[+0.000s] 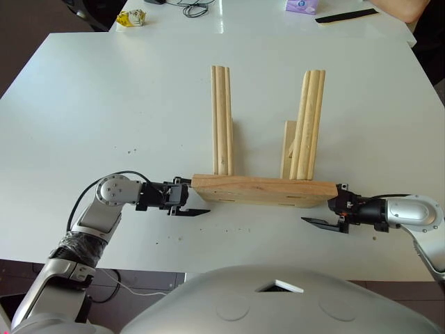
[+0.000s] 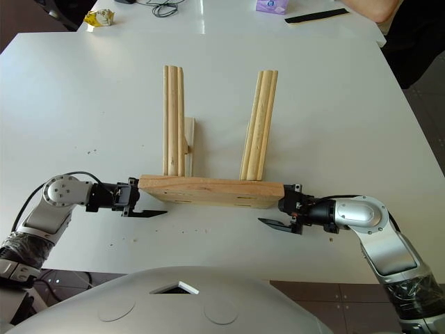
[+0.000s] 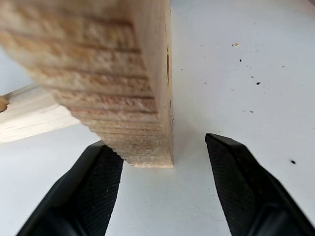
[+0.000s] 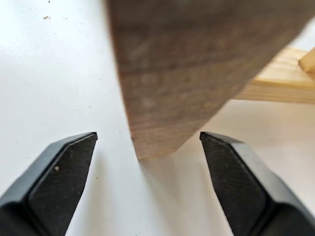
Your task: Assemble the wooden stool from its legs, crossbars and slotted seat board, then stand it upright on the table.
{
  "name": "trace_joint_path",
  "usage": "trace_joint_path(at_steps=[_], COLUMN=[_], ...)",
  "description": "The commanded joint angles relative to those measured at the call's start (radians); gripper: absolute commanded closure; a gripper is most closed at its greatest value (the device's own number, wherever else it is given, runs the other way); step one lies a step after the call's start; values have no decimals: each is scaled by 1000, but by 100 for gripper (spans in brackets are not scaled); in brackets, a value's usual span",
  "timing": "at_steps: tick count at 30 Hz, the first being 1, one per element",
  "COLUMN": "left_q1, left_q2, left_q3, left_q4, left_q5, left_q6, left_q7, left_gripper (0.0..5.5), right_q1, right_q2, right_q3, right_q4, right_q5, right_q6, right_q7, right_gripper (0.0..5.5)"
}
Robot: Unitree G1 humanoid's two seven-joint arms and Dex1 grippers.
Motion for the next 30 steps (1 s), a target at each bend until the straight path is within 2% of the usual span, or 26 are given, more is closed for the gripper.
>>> trace_joint_path(at_steps=[1, 10, 14, 20, 26, 30], left_q1=[22, 20, 11, 26, 7, 25], left_q2=[-6, -4, -8, 12, 77, 179], left_q3=[-10, -14, -10, 21, 102, 210], left_q4=[-16, -24, -20, -102, -302, -517], left_q5=[12, 1, -2, -34, -121, -279], left_q6=[12, 31, 25, 60, 360, 668], left_q7=[16, -5, -10, -2, 37, 58], left_gripper=[273, 409, 415, 416, 416, 416], right_q1=[-34, -17, -16, 15, 72, 66], right_q2=[-6, 9, 19, 19, -18, -36], right_q3=[14, 26, 26, -12, -143, -316], right_q4=[12, 11, 14, -79, -280, -433], right_q5=[0, -3, 1, 71, 192, 415], right_q6=[-8, -6, -6, 83, 340, 605], right_q7=[23, 17, 7, -5, -45, -83], right_gripper=[188, 330, 404, 409, 409, 409])
